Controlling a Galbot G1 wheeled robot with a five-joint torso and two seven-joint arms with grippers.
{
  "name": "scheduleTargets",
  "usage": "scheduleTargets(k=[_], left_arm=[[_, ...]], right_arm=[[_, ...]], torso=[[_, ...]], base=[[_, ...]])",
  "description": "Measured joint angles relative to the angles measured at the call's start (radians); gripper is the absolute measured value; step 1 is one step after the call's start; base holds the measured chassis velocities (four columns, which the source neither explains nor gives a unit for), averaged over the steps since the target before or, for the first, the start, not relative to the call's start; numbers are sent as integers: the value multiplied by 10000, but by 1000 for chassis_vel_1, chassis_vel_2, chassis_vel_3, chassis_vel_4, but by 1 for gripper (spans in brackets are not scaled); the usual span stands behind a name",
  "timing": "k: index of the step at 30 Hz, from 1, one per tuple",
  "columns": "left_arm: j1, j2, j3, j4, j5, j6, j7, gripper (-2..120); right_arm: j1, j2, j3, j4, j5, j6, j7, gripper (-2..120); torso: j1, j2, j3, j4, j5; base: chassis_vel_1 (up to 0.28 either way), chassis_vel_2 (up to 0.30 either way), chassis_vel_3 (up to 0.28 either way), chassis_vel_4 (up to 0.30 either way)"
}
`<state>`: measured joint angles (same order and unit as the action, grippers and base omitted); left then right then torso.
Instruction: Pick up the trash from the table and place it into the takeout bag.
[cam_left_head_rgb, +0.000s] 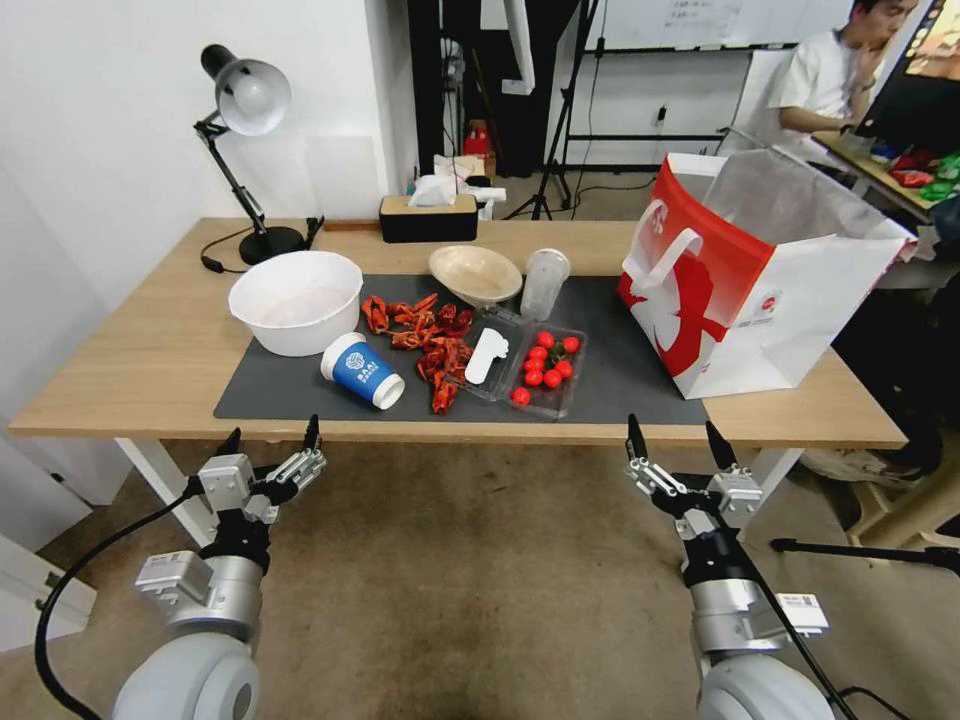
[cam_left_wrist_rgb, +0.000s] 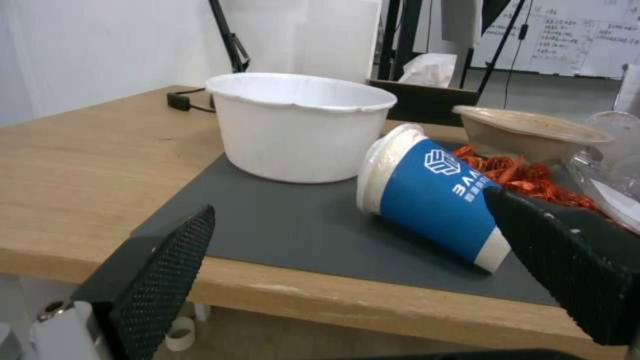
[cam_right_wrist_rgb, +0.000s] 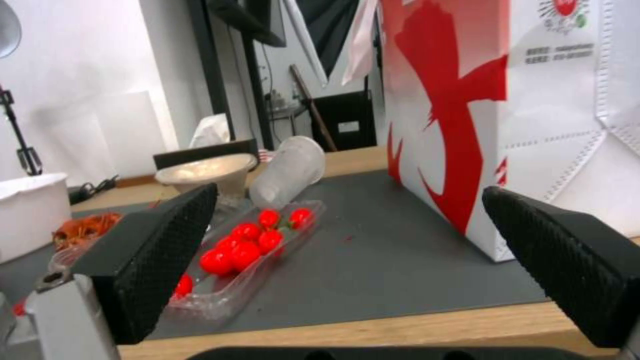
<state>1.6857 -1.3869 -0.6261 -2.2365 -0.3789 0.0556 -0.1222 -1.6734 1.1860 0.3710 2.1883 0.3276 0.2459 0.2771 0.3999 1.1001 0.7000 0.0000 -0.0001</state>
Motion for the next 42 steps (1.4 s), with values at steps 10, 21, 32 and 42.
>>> scheduleTargets(k=[10,21,32,42], left_arm=[[6,-27,-82,-36,14,-2,-9,100],[54,-95,-143,-192,76,27,-13,100],[70,-220,-253,-266,171,62,-36,100],[146,-324,-425,-318,172,66,-47,100]], right_arm=[[1022,-511,-418,322,895,-1555,235,100],[3413,-2002,-616,189,2441,-3166,679,100],[5855,-2891,-1266,-487,4089,-4283,934,100],[7245,-2878,-2213,-1155,4848,-4965,1011,100]], torso=[[1,-1,0,0,1],[1,-3,1,0,1],[1,-3,1,0,1],[1,-3,1,1,1]], base=[[0,0,0,0],[0,0,0,0],[0,0,0,0],[0,0,0,0]])
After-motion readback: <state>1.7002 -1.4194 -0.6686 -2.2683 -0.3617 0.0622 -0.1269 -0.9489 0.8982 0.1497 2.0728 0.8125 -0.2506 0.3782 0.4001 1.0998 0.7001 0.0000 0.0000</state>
